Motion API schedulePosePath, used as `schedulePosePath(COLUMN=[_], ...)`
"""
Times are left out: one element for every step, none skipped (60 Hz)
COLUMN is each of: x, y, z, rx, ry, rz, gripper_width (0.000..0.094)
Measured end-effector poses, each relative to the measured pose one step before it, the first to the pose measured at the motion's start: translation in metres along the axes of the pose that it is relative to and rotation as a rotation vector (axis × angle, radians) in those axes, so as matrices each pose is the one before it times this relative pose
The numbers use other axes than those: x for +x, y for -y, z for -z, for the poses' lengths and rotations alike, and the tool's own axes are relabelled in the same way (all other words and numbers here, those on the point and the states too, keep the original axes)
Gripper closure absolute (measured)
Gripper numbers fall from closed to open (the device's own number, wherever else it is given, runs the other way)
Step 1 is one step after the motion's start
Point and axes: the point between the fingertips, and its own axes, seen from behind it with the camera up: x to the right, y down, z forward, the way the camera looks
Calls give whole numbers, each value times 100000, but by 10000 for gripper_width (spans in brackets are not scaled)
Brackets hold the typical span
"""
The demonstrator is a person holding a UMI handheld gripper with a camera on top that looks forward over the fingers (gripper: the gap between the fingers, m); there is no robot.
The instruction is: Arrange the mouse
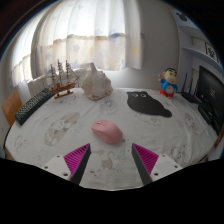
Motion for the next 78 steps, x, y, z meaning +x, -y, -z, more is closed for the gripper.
schedulePosePath(x=[78,45,64,55,95,-7,104,105,74,30,13,82,46,70,68,-141,48,85,54,80,97,61,51,49,56,36,56,75,30,34,36,4,49,27,8,-31,-50,-46,-12,-7,-27,-49,-83,-129,-191,-210,-205,-211,19,44,41,-7,-52,-65,-42,15,63,135,232,290,278,219,229,286,396,476,574,591,518,493,503,679,668,664,668,679,693,740], y=[35,27,23,25,64,139,119,133,123,162,206,220,257,213,175,212,176,174,203,211,235,262,255,208,183,135,128,102,160,146,114,84,102,94,67,59,54,55,29,41,-5,-7,-40,-45,-53,-77,-114,-154,-110,146,63,44,69,77,66,85,136,210,336,464,678,901,993,1069,1108,1153,1270,1329,1318,1273,1194,1085,1000,878,836,842,778,652], z=[-385,-475,-510,-522,-514,-472,-519,-510,-475,-463,-455,-425,-450,-454,-420,-403,-398,-364,-327,-315,-204,-259,-264,-268,-276,-234,-225,-265,-202,-175,-154,-159,-166,-113,-107,-117,-104,-80,-62,-47,-58,-33,-32,-42,-67,-61,-56,-71,-26,-16,-9,-34,-14,-45,-46,-14,23,79,168,234,314,340,431,364,339,320,292,240,168,87,-6,-296,-153,-242,-295,-397,-484,-543], rx=[-38,-93,-248,-300,-238,-221,-113,-169,-252,-202,-54,185,17,-72,-253,-124,-229,-278,-142,-125,-8,7,-19,-128,-205,-280,-281,13,-76,-71,-144,-182,-116,-61,-28,-71,-43,-32,-62,-40,-72,-148,-241,-283,-270,-292,-470,-672,-636,292,-95,-302,-341,-314,-457,-518,-566,-572,-371,-225,369,1057,1467,1463,1240,1212,1449,1773,1806,1599,1352,792,697,418,517,794,906,784], ry=[472,464,388,362,180,-68,-72,-19,56,185,277,423,198,125,168,968,348,123,231,51,-98,127,141,182,211,210,248,329,200,205,230,209,42,123,95,188,365,353,265,25,18,55,213,328,532,598,619,536,-185,-385,-369,-219,-77,123,223,195,96,-49,-332,-410,-341,36,275,130,-187,-391,-613,-591,-272,41,50,-168,-473,-566,-460,-355,-372,-527], rz=[39,257,378,427,352,261,278,290,137,-29,-142,-165,-178,-54,87,-43,-148,-46,-114,10,135,89,70,20,-52,-97,-113,-140,-68,-3,75,203,182,114,86,95,87,63,-55,-144,-240,-232,-272,-374,-445,-459,-429,-443,-450,-316,140,489,604,640,470,278,-37,-123,-171,-150,-222,-385,-373,-334,84,314,245,43,-78,-85,-169,-443,-222,-203,-225,-291,-219,8], gripper_width=[84,85,85,85,84,84,85,83,83,82,80,83,82,81,78,75,78,81,82,81,80,81,81,80,79,82,80,82,84,87,90,90,93,95,97,102,109,120,134,142,153,166,187,214,250,293,343,407,433,437,455,467,480,490,500,514,524,530,534,535,534,534,535,536,538,537,537,537,537,538,539,539,540,540,540,539,540,539])
